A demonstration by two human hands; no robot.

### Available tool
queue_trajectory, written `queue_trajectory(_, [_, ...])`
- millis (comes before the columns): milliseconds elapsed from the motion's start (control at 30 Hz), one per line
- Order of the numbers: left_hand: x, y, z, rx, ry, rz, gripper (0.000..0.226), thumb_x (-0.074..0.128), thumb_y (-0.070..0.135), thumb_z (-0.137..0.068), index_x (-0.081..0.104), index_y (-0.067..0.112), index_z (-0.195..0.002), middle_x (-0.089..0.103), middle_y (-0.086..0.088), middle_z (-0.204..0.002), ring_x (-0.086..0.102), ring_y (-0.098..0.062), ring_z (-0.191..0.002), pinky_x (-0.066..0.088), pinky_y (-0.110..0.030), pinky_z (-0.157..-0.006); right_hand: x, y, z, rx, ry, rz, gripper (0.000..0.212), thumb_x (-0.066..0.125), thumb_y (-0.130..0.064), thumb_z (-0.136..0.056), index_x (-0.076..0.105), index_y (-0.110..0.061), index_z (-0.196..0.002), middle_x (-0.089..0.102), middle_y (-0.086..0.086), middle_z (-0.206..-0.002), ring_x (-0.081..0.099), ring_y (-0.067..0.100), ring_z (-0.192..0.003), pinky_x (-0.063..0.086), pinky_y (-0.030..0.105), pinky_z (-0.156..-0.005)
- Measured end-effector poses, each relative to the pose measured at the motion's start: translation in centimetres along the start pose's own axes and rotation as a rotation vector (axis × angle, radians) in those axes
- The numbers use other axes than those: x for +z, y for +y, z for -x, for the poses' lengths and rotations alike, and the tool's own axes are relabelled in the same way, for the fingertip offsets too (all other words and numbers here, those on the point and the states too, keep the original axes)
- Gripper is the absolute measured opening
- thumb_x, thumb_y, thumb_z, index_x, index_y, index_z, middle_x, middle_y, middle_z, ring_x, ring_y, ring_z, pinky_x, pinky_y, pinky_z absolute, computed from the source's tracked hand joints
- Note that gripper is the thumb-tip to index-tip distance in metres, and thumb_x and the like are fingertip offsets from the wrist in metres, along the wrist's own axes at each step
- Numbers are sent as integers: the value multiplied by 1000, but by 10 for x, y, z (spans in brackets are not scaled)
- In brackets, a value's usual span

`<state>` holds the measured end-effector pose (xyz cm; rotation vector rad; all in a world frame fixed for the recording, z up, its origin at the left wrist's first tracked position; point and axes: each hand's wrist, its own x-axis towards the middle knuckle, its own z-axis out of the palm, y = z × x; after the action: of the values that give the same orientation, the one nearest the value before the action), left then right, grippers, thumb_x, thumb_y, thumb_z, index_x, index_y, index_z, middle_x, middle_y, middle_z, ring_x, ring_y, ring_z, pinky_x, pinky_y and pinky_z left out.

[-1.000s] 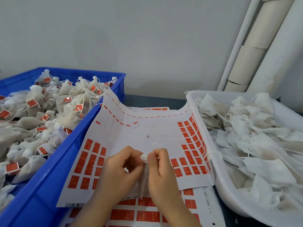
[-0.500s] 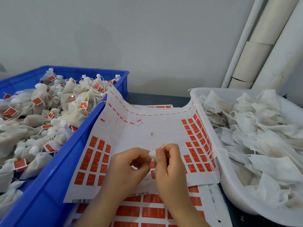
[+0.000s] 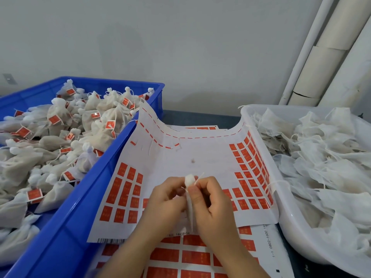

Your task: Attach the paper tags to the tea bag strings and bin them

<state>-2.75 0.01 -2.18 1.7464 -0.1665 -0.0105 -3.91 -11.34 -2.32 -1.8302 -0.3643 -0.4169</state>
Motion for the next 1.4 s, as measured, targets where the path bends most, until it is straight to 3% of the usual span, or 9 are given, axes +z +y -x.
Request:
queue_trajectory(100, [-7,2,0,-39,-150,388,28,49,8,-74,73,13,-89,67,-11,-79,64,-25,-77,54,-33,-66,0,-3,3,23,15,-41,12,47,-42,-85,51,-33,-80,58,-25,-73,57,-3,-66,42,6,-52])
queue_trajectory(267, [-6,1,-1,-13,-33,212,32,73,44,-68,73,16,-82,69,-12,-82,67,-29,-81,56,-28,-71,-4,-3,2,92,30,-123,19,47,-43,-82,53,-26,-81,59,-18,-71,58,1,-66,44,10,-54])
queue_trajectory(433, [-8,1,-2,0,-77,204,37,77,35,-67,68,2,-82,63,-23,-86,62,-38,-85,54,-40,-78,-7,-3,-1,222,36,-272,25,50,-46,-76,58,-22,-79,62,-12,-72,61,3,-67,48,13,-57])
queue_trajectory(633, [-6,-2,-2,19,42,123,16,64,20,-84,69,8,-75,64,-14,-73,62,-29,-74,53,-26,-65,-4,0,-1,279,-7,-239,30,50,-54,-70,58,-28,-82,65,-15,-79,63,3,-78,51,13,-63])
queue_trajectory(767, [-8,1,-2,-3,-27,199,23,65,30,-72,69,9,-80,65,-18,-83,63,-35,-87,53,-43,-81,-2,1,-2,361,-17,-279,37,49,-62,-65,60,-31,-82,66,-16,-80,64,1,-79,53,14,-63])
queue_trajectory(900, [-6,0,-1,-71,-44,125,24,71,34,-69,72,19,-87,70,-9,-90,65,-27,-93,52,-51,-88,-2,5,-2,487,-19,-368,30,51,-60,-65,62,-38,-81,69,-12,-84,68,9,-85,58,29,-73])
queue_trajectory(1133, [-3,2,1,-15,48,77,12,68,20,-76,74,10,-76,66,2,-93,65,-14,-86,52,-20,-70,-3,6,-4,514,-47,-441,28,53,-57,-63,65,-39,-82,70,-11,-85,68,9,-85,57,30,-76])
queue_trajectory(1267, [0,7,3,3,57,99,39,64,44,-59,74,12,-78,66,6,-98,65,-12,-85,53,-19,-67,-3,4,-4,511,-61,-437,21,45,-56,-70,61,-49,-80,65,-24,-85,65,1,-87,57,25,-76])
queue_trajectory(1400, [2,7,5,10,75,87,32,68,45,-55,74,20,-75,65,15,-99,66,-9,-79,52,-19,-59,-3,4,-4,474,0,-343,29,37,-58,-71,58,-41,-83,59,-33,-81,62,-2,-84,52,12,-65])
